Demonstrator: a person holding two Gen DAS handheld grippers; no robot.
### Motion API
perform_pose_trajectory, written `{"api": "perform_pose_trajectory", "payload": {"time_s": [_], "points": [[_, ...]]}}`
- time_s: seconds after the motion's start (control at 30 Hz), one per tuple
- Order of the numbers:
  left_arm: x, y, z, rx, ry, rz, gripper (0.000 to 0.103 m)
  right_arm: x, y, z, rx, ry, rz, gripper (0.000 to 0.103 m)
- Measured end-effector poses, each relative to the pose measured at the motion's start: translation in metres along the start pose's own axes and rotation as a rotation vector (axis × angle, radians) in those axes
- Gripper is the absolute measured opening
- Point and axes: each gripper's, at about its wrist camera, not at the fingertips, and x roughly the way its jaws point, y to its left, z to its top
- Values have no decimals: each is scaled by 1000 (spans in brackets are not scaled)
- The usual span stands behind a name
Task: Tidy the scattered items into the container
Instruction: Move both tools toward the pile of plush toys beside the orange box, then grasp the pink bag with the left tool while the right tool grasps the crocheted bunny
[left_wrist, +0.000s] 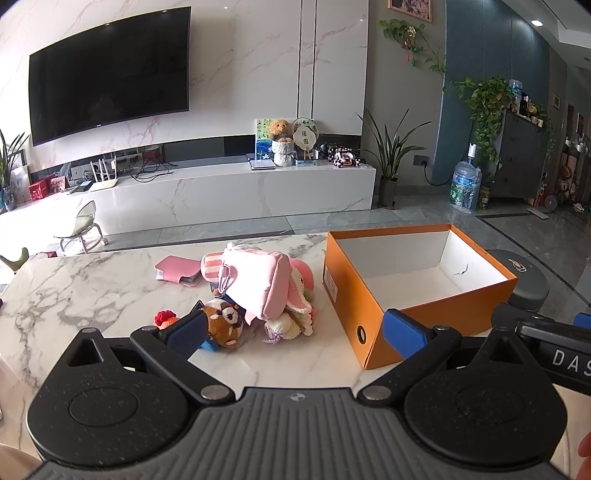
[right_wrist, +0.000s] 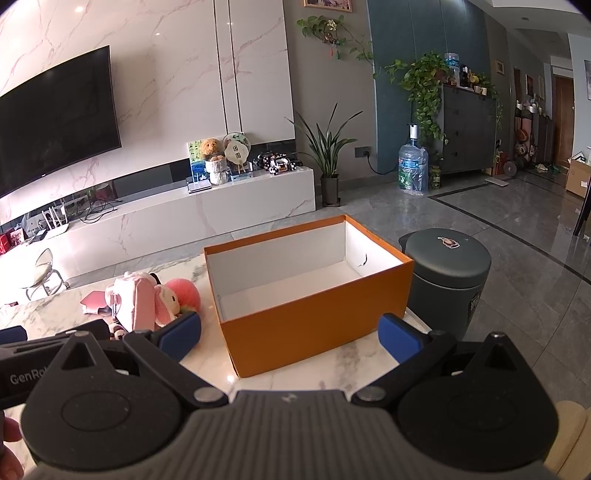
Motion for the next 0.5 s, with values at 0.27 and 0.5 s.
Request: {"api": "perform_pose_trajectory", "payload": {"time_s": [0.27,0.5], "points": [[12,1,0,-10,11,14,103,8,3,-3,-11,9,6,103],[39,14,-4,-23,38,32,103,30,5,-7,18,-4,94,103]]}}
